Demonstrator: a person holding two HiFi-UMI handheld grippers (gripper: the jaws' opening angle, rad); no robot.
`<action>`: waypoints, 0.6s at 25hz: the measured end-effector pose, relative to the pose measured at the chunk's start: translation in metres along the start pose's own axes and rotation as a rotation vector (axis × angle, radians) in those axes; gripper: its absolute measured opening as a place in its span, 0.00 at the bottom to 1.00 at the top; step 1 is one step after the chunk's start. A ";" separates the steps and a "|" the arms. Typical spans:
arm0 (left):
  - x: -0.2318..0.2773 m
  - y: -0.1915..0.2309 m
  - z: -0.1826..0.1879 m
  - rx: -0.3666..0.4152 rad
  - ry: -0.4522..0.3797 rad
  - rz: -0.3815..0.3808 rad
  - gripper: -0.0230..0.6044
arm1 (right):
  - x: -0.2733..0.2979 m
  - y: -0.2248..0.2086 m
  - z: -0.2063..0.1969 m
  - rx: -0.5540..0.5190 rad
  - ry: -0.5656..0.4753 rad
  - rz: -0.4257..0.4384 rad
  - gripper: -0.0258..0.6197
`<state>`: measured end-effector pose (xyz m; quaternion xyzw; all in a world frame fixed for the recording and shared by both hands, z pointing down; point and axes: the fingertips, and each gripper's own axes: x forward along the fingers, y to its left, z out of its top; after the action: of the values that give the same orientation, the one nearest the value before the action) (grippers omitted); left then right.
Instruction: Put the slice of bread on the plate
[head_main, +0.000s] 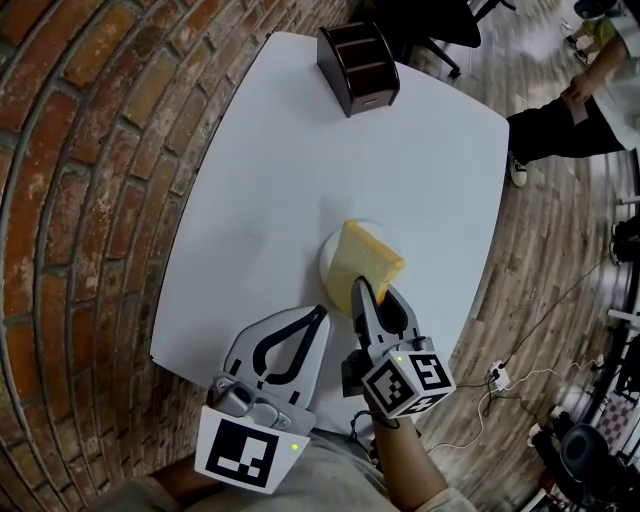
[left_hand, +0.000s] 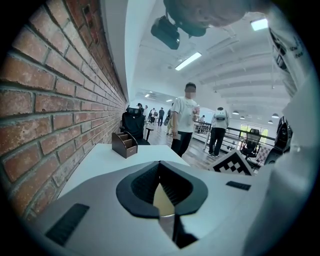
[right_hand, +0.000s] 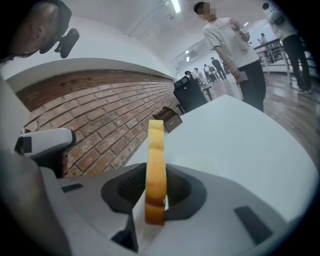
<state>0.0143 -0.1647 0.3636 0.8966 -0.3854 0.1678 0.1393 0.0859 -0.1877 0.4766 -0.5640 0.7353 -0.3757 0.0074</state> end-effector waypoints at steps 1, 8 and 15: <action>0.000 0.000 0.000 0.001 0.000 0.000 0.05 | 0.000 -0.001 -0.001 0.012 0.001 0.001 0.19; 0.000 0.000 -0.001 0.000 0.004 0.003 0.05 | 0.003 -0.007 -0.001 0.037 -0.004 -0.002 0.19; 0.000 0.003 -0.002 -0.001 0.004 0.007 0.05 | 0.005 -0.013 0.001 0.019 -0.014 -0.032 0.22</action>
<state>0.0118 -0.1654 0.3655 0.8949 -0.3882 0.1698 0.1401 0.0947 -0.1937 0.4854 -0.5781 0.7227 -0.3787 0.0121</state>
